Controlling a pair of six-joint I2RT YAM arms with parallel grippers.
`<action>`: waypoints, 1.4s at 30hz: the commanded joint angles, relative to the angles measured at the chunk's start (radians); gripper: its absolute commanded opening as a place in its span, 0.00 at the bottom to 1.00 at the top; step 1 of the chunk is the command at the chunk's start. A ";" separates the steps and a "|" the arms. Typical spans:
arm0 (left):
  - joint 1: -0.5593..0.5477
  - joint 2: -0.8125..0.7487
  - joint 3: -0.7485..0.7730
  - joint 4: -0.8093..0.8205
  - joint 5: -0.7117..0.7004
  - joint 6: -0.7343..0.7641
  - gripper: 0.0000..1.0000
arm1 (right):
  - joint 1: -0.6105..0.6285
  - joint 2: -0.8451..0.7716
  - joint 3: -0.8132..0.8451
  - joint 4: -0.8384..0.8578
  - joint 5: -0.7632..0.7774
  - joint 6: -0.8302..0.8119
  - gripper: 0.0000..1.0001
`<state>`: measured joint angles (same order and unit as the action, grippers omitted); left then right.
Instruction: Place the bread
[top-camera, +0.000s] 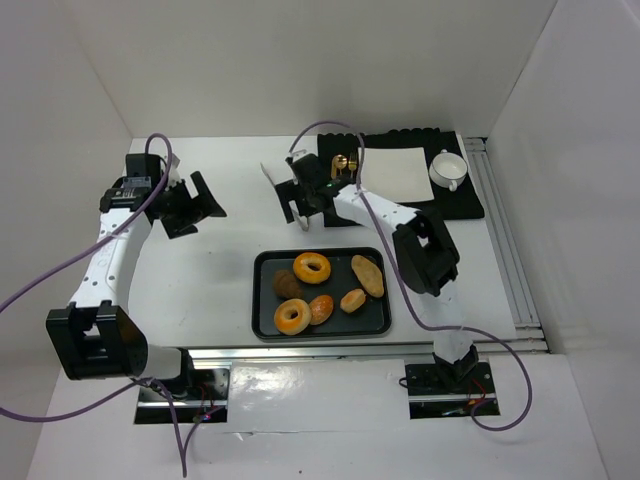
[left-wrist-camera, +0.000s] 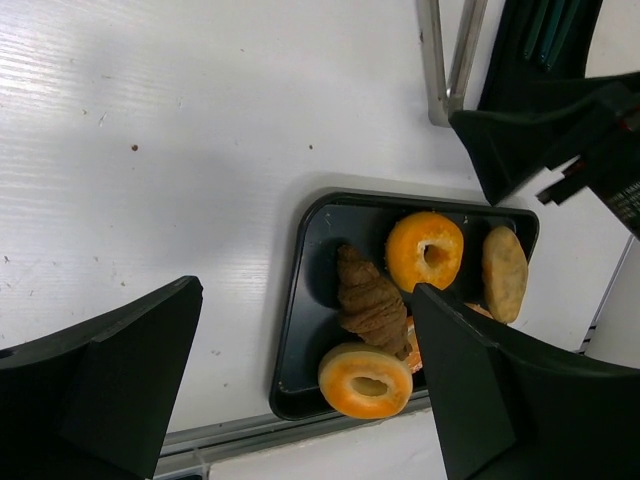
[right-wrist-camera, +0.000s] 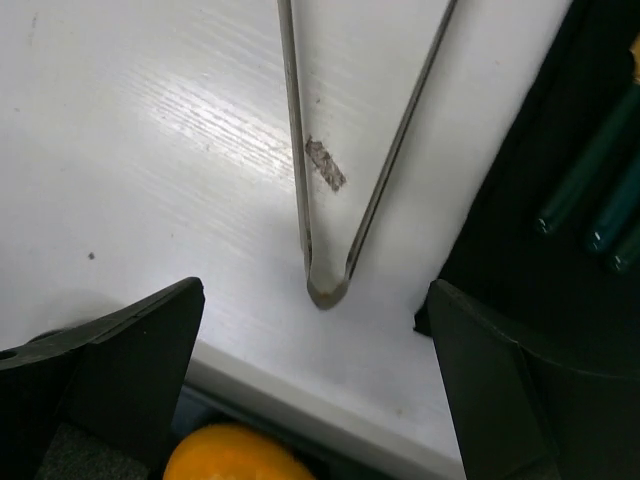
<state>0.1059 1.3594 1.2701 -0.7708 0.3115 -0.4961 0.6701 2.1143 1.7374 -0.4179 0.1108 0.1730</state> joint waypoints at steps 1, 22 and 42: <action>-0.002 0.023 0.044 0.005 0.008 0.024 1.00 | 0.003 0.068 0.093 0.063 -0.043 -0.082 1.00; 0.008 0.023 0.043 0.005 0.008 0.033 1.00 | -0.033 0.404 0.292 0.271 0.004 -0.129 0.80; 0.017 -0.039 0.025 -0.004 0.017 0.033 1.00 | 0.019 0.227 0.377 0.218 0.164 -0.129 0.21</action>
<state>0.1165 1.3560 1.2831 -0.7784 0.3122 -0.4919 0.6830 2.5118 2.1063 -0.2070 0.2695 0.0494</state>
